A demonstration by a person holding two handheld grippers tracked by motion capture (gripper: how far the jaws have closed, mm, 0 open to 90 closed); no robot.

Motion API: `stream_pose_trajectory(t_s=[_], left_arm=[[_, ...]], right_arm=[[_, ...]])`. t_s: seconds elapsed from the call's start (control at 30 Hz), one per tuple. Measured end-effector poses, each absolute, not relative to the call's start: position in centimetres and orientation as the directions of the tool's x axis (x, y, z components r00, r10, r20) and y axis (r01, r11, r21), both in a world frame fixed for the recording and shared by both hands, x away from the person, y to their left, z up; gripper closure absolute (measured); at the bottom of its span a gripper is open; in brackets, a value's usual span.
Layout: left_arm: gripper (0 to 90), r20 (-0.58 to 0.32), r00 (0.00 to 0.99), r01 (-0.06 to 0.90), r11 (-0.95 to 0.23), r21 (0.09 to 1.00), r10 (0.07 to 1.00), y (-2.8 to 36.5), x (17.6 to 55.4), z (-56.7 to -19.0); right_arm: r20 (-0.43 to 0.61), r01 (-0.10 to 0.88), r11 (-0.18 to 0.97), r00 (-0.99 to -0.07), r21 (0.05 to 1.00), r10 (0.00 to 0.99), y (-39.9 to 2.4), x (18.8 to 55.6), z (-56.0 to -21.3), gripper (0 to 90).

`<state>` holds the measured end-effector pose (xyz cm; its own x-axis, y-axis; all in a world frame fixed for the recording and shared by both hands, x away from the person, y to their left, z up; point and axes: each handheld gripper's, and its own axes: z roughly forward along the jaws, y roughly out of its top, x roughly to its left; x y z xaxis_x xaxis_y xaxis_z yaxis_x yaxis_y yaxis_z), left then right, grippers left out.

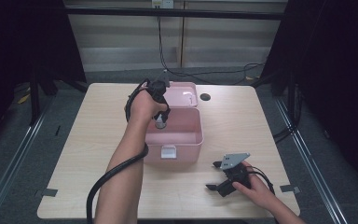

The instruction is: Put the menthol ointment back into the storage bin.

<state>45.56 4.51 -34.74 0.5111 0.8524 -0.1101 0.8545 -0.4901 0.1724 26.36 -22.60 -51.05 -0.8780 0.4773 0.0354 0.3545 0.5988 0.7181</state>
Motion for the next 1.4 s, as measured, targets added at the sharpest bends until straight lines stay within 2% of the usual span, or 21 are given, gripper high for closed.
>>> stream_pose_trajectory(t_s=[0.97, 1.4], left_arm=[[50.7, -0.073, 0.394, 0.905, -0.373, 0.203, 0.916, 4.6, 46.1, -39.4], [50.6, -0.07, 0.359, 0.922, -0.342, 0.18, 0.931, 4.2, 46.0, -40.5]], right_arm=[[0.028, 0.348, 0.598, -0.878, 0.722, 0.478, -22.6, 26.4, -51.1, 10.0], [0.027, 0.348, 0.598, -0.878, 0.722, 0.478, -22.6, 26.4, -51.1, 10.0]])
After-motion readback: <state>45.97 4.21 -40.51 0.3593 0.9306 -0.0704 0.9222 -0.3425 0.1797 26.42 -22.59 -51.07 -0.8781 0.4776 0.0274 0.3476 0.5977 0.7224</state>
